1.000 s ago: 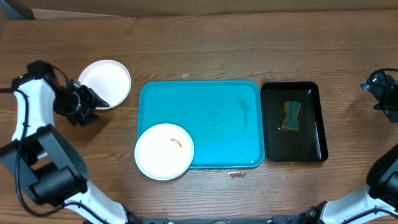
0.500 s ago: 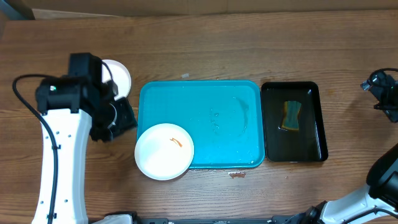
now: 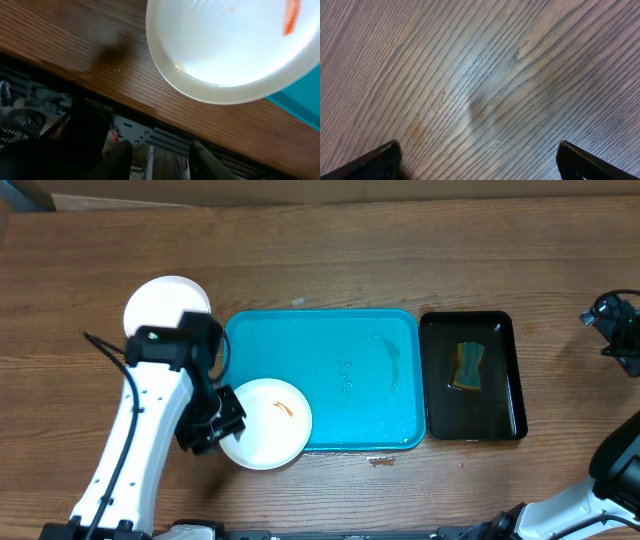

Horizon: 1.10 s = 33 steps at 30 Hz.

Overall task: Clean dirty plates on tray and stack at the side
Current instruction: 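Move the left gripper down to the stained white plate's rim and grasp it, then drag the stained white plate up to the teal tray's center with the left gripper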

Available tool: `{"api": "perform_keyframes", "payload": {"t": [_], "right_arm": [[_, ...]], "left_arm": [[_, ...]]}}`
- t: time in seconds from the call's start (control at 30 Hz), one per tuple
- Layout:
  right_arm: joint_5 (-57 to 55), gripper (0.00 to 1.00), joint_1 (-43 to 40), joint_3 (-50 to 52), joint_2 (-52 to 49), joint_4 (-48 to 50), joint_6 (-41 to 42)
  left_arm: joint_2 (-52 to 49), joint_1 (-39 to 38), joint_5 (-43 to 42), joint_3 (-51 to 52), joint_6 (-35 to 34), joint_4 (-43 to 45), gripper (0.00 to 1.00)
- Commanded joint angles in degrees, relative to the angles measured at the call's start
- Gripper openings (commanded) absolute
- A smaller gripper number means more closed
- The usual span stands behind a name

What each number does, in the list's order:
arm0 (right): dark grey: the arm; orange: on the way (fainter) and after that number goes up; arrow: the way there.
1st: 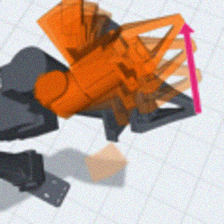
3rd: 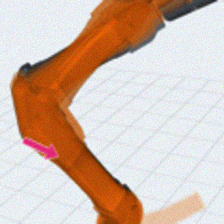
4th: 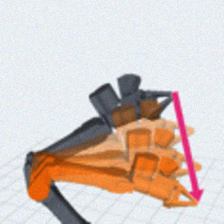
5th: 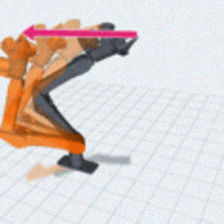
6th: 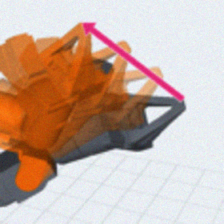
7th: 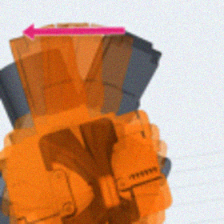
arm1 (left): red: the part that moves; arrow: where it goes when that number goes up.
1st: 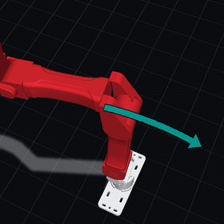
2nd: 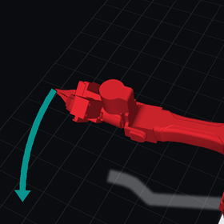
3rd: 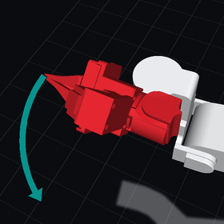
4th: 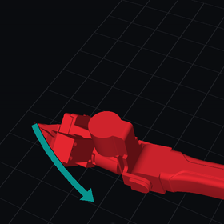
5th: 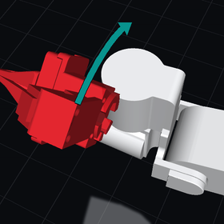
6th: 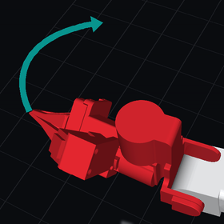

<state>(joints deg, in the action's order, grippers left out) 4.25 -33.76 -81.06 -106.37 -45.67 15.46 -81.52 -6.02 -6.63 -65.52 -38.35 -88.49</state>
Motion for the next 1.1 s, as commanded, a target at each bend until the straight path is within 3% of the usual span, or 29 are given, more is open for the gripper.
{"api": "perform_keyframes", "payload": {"t": [0.0, 0.47, 0.97, 1.07], "right_arm": [[-0.09, 1.00, -0.07, -1.29, 0.17, 0.22, 0.46], [-0.09, 1.00, -0.07, -1.29, 0.17, 0.22, 0.46], [-0.09, 1.00, -0.07, -1.29, 0.17, 0.20, 0.46], [-0.09, 1.00, -0.07, -1.29, 0.17, 0.22, 0.46]], "left_arm": [[0.63, -0.37, -0.90, 5.40, -3.06, 2.71, 0.38], [0.63, -0.35, -0.63, 20.74, -9.99, 17.79, 0.34], [0.63, -0.35, -0.63, 24.15, -10.08, 24.39, 0.25], [0.63, -0.35, -0.66, 24.15, -10.05, 25.38, 0.10]]}}
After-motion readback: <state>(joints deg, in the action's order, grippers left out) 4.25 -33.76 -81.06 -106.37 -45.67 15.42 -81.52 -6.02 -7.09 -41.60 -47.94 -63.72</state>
